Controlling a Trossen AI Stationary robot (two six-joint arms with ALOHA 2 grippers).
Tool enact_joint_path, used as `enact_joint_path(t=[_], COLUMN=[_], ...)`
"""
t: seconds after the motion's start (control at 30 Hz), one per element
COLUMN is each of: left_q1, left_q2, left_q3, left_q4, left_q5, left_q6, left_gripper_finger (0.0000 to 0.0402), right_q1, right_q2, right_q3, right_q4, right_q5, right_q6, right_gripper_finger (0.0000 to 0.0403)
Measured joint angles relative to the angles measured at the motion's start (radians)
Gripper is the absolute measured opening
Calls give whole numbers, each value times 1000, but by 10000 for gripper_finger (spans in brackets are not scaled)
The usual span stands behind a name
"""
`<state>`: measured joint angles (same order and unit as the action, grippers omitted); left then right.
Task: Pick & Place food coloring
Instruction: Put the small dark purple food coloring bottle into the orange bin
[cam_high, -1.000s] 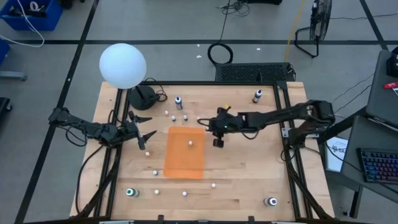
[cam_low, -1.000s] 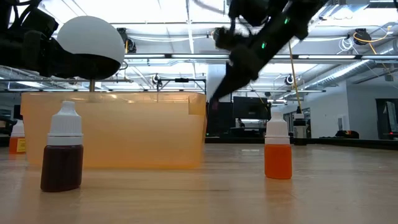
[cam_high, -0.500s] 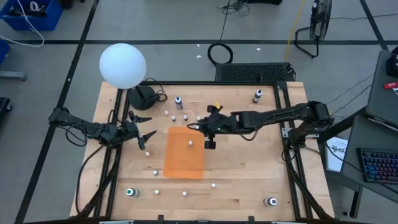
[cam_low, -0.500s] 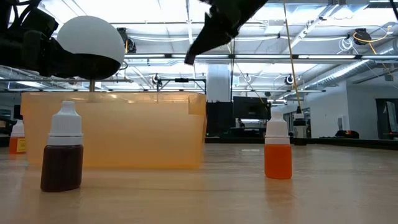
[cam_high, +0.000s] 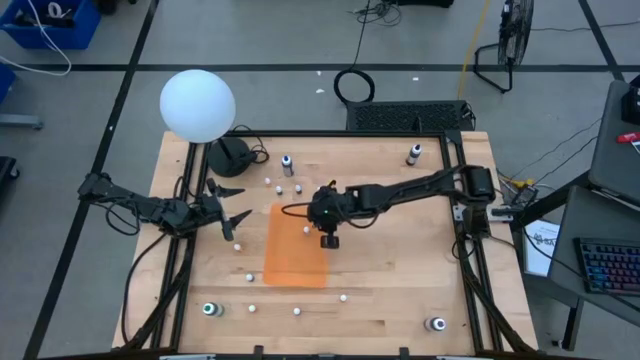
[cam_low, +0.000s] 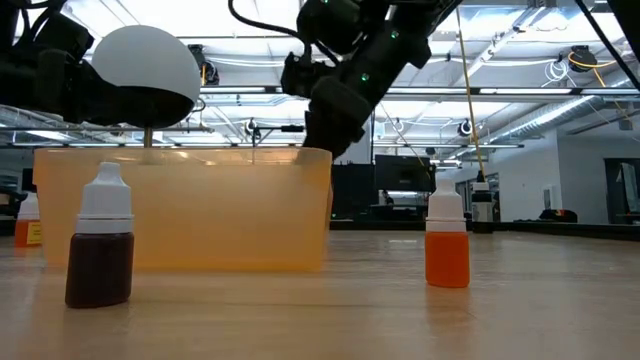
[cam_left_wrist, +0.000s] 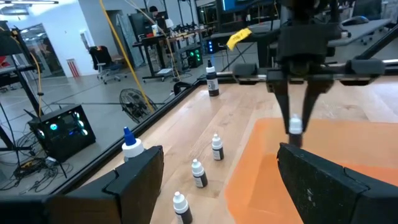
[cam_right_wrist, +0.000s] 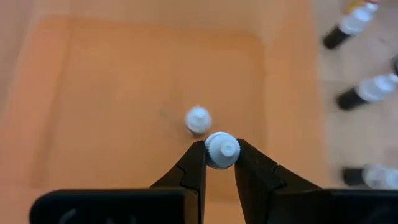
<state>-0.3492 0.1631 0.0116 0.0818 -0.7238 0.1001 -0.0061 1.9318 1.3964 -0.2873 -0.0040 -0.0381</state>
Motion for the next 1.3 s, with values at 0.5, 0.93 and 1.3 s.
enact_joint_path(t=[0.5,0.93,1.3], left_q1=[0,0,0], left_q2=[0,0,0], left_q3=[0,0,0], left_q4=[0,-1,-1], left_q5=[0,0,0], left_q6=[0,0,0], left_gripper_finger=[310,310,310], right_q1=[0,-18,-14], right_q2=[82,100,89], right_q3=[0,-2,0], right_q4=[42,49,51], right_q5=[-28,-24,-24], right_q6=[-1,-27,-23], right_gripper_finger=[49,49,129])
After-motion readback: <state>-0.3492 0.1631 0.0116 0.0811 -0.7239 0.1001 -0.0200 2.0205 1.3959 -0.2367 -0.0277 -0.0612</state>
